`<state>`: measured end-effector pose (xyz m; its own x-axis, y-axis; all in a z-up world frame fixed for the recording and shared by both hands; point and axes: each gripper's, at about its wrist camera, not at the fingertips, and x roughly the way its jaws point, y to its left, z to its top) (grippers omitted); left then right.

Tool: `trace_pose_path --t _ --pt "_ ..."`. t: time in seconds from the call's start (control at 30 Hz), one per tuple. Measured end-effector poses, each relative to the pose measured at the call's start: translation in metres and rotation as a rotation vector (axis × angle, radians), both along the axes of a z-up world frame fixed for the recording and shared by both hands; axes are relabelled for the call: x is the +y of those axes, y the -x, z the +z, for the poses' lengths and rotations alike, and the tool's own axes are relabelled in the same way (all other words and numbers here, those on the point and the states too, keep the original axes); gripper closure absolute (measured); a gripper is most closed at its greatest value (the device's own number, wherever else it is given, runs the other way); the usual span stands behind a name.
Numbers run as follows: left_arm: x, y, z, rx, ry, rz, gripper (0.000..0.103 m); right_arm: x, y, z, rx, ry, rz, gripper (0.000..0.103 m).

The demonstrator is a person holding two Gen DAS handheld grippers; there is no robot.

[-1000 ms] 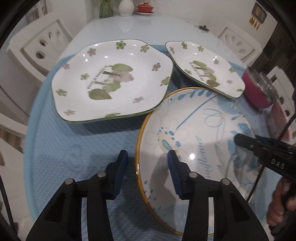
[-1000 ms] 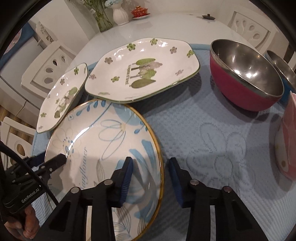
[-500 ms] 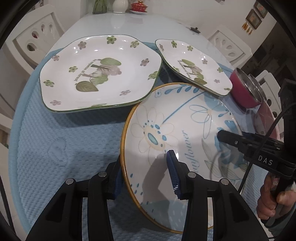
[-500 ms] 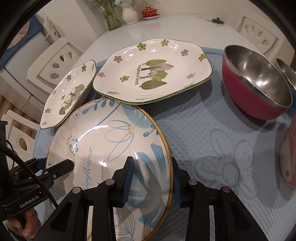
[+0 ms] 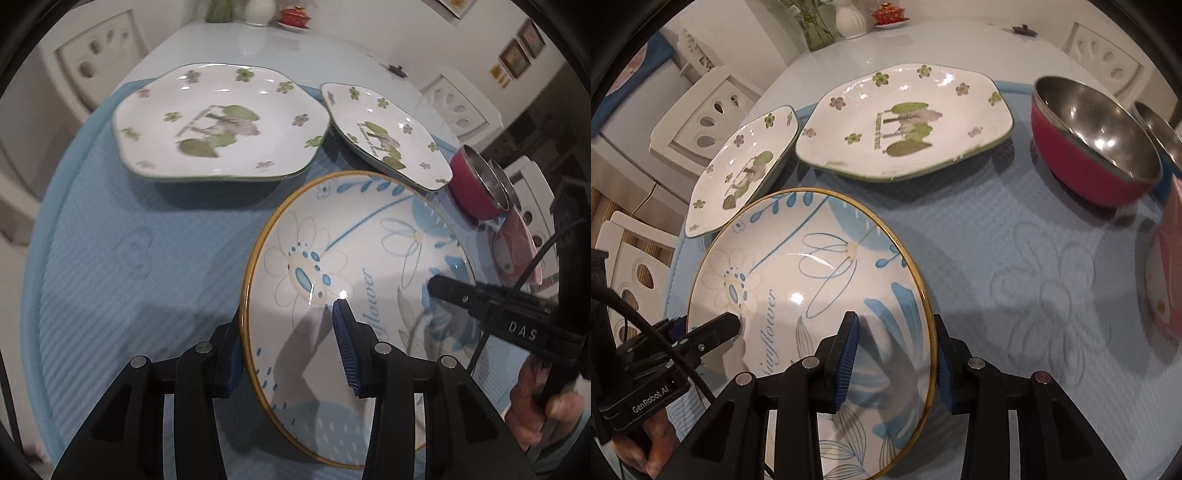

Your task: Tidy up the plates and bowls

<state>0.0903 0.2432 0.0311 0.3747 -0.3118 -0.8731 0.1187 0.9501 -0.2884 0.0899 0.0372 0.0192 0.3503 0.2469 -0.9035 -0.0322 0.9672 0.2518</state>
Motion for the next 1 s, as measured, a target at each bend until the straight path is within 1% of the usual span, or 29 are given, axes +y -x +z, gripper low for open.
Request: trace_pose_path --t 0.13,0.27,0.37,0.6,0.8,0.93,1.0 --pt "0.012 0.016 0.012 0.001 -0.012 0.071 0.064 0.012 0.015 0.004 0.037 -0.01 -0.01 0.066" --pt "0.027 0.032 0.028 -0.024 -0.026 0.101 0.063 0.027 0.029 0.009 0.065 -0.048 -0.012 0.065" --pt "0.037 0.042 0.033 -0.029 -0.05 0.111 0.063 0.042 0.04 0.015 0.067 -0.056 0.004 0.066" --pt "0.06 0.066 0.026 -0.011 -0.072 0.151 0.064 0.074 0.06 0.01 0.089 -0.036 0.055 0.065" --pt "0.06 0.079 0.016 0.005 -0.1 0.142 0.064 0.084 0.07 -0.002 0.11 -0.003 0.064 0.065" --pt "0.061 0.084 0.005 0.017 -0.102 0.148 0.064 0.087 0.076 -0.012 0.129 0.016 0.064 0.065" --pt "0.061 0.086 0.003 0.021 -0.099 0.156 0.064 0.088 0.08 -0.012 0.115 0.029 0.069 0.065"
